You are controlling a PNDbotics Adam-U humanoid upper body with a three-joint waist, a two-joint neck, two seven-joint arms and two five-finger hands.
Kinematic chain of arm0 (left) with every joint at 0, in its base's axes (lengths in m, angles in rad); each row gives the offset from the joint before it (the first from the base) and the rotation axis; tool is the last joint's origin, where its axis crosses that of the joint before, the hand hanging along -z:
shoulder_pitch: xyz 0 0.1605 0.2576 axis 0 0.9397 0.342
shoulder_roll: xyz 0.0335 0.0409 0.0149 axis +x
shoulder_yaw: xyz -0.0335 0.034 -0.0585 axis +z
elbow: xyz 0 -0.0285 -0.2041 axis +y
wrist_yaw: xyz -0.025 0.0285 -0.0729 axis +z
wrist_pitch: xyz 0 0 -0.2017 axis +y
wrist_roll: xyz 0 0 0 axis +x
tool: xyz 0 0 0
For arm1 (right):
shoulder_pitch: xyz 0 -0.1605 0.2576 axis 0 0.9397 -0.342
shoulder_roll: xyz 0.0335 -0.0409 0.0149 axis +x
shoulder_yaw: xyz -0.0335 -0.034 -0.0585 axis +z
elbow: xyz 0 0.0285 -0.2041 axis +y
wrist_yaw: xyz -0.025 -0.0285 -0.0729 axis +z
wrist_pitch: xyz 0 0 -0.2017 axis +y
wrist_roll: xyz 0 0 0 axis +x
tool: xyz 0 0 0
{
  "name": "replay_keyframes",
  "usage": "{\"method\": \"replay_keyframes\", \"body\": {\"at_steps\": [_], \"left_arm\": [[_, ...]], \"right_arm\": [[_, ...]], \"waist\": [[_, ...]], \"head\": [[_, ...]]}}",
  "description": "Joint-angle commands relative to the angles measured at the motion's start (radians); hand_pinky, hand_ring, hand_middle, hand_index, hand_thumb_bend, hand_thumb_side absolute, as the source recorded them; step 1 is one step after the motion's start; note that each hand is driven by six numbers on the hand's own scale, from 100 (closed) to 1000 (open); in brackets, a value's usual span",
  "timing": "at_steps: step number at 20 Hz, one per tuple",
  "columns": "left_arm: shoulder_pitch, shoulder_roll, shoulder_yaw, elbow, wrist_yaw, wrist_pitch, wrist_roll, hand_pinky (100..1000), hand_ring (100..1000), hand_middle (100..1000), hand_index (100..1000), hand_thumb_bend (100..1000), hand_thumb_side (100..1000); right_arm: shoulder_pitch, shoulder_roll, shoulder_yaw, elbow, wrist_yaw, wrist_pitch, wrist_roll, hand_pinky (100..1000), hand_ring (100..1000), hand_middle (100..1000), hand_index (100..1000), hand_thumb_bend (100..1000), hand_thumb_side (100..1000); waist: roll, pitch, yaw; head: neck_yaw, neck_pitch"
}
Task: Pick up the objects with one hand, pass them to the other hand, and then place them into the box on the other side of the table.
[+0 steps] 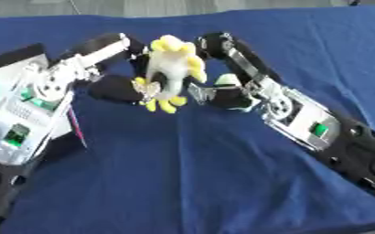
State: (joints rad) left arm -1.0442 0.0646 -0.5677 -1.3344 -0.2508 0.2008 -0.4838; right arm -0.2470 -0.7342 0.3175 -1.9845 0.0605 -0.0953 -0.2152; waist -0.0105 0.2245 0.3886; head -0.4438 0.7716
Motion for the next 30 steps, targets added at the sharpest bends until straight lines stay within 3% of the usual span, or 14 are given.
{"method": "replay_keyframes", "body": {"at_steps": [1, 8, 10, 12, 16, 24, 30], "left_arm": [[-0.016, -0.005, -0.001, -0.026, 0.034, 0.011, 0.012, 1000, 519, 307, 362, 100, 276], [-0.015, 0.001, -0.003, -0.030, 0.036, 0.029, 0.019, 1000, 509, 297, 349, 100, 266], [-0.015, 0.006, -0.003, -0.033, 0.033, 0.029, 0.019, 1000, 509, 295, 346, 100, 264], [-0.016, 0.014, -0.002, -0.039, 0.028, 0.025, 0.022, 1000, 506, 291, 341, 100, 262], [-0.017, 0.026, -0.001, -0.038, 0.012, 0.013, 0.031, 1000, 500, 286, 335, 100, 259], [-0.016, 0.054, 0.003, -0.048, -0.014, -0.027, 0.054, 1000, 494, 277, 325, 100, 257], [-0.015, 0.070, 0.003, -0.056, -0.028, -0.052, 0.060, 1000, 491, 273, 319, 100, 258]], "right_arm": [[-0.012, -0.006, -0.001, -0.016, 0.011, 0.005, 0.001, 614, 508, 475, 571, 100, 100], [-0.007, -0.007, -0.004, -0.016, 0.021, 0.012, -0.004, 626, 526, 504, 603, 109, 100], [-0.004, -0.007, -0.007, -0.016, 0.031, 0.024, -0.005, 632, 539, 528, 632, 169, 100], [-0.003, -0.007, -0.010, -0.016, 0.044, 0.030, -0.009, 642, 557, 563, 670, 306, 100], [-0.001, -0.007, -0.014, -0.016, 0.063, 0.026, -0.025, 664, 590, 616, 720, 409, 100], [0.009, -0.009, -0.017, -0.016, 0.101, 0.033, -0.032, 700, 663, 725, 800, 379, 100], [0.014, -0.009, -0.018, -0.016, 0.112, 0.044, -0.035, 710, 696, 767, 833, 307, 187]], "waist": [[0.005, 0.000, 0.000], [0.006, -0.002, 0.000], [0.006, -0.003, 0.000], [0.006, -0.004, 0.001], [0.006, -0.005, 0.002], [0.008, -0.007, 0.003], [0.006, -0.008, 0.003]], "head": [[-0.001, -0.002], [0.000, -0.002], [0.001, -0.002], [0.002, -0.002], [0.004, -0.002], [0.007, -0.002], [0.014, -0.002]]}}
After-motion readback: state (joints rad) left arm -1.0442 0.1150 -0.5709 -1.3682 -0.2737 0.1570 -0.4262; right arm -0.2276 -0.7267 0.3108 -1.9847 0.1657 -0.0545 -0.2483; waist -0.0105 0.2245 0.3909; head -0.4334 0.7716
